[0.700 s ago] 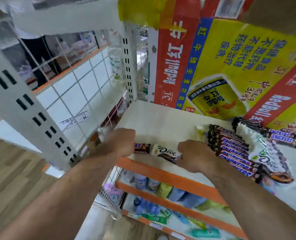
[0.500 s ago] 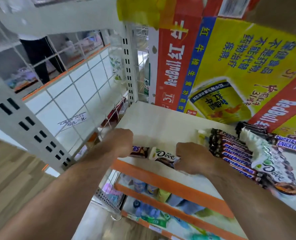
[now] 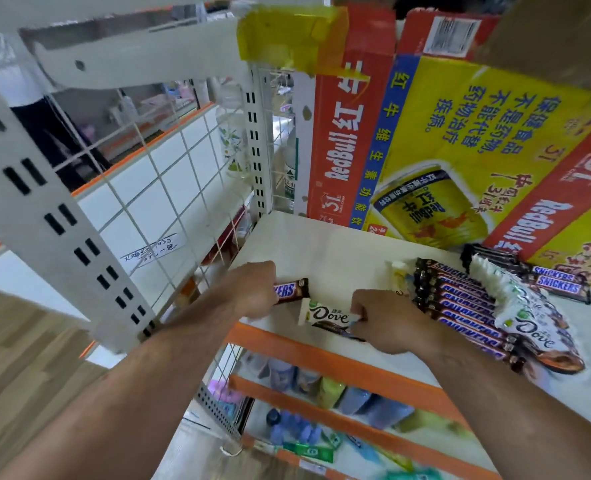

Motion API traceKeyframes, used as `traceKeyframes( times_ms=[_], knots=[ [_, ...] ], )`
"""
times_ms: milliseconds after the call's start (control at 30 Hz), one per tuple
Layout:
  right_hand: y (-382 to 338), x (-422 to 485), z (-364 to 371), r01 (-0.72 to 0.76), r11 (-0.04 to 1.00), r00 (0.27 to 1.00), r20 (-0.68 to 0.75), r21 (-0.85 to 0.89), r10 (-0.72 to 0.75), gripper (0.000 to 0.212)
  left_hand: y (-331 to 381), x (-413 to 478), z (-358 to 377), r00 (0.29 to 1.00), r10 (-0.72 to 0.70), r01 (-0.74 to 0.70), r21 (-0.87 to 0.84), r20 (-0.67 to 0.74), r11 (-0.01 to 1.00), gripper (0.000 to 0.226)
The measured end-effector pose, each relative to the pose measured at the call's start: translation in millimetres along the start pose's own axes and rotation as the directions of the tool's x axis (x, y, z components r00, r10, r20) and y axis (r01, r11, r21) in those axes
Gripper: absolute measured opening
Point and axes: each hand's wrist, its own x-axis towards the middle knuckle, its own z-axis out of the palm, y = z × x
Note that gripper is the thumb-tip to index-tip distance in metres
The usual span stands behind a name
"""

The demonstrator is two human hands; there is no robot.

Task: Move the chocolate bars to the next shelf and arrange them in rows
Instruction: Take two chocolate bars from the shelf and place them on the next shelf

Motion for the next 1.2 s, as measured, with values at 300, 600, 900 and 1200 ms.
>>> traceKeyframes(
  times_ms=[300,600,900,1200],
  knots=[
    [-7.3,-75.9,-5.8,-0.095,0.951,0.966,-0.203,0.294,0.159,0.014,28.3,-35.9,-9.6,0.973,0.226,-0.228,-0.338,-0.046,0.913,0.011],
    [9.3,-197.5,21.6,-0.185,0.775,0.876,-0.256,0.605,0.409,0.011,83.5,-73.0,19.6,0.855,0.502,-0.390,-0.479,0.129,0.787,0.030],
    [56.8,-322.1,57.5,-0.158,0.660,0.790,-0.308,0.734,0.531,0.010,173.6,-129.6,55.7,0.803,0.584,-0.350,-0.697,0.121,0.626,0.026],
    [127.4,-477.0,90.1,-0.060,0.582,0.734,-0.360,0.811,0.576,0.012,316.0,-222.2,108.3,0.732,0.664,-0.290,-0.809,0.157,0.511,0.028]
  ],
)
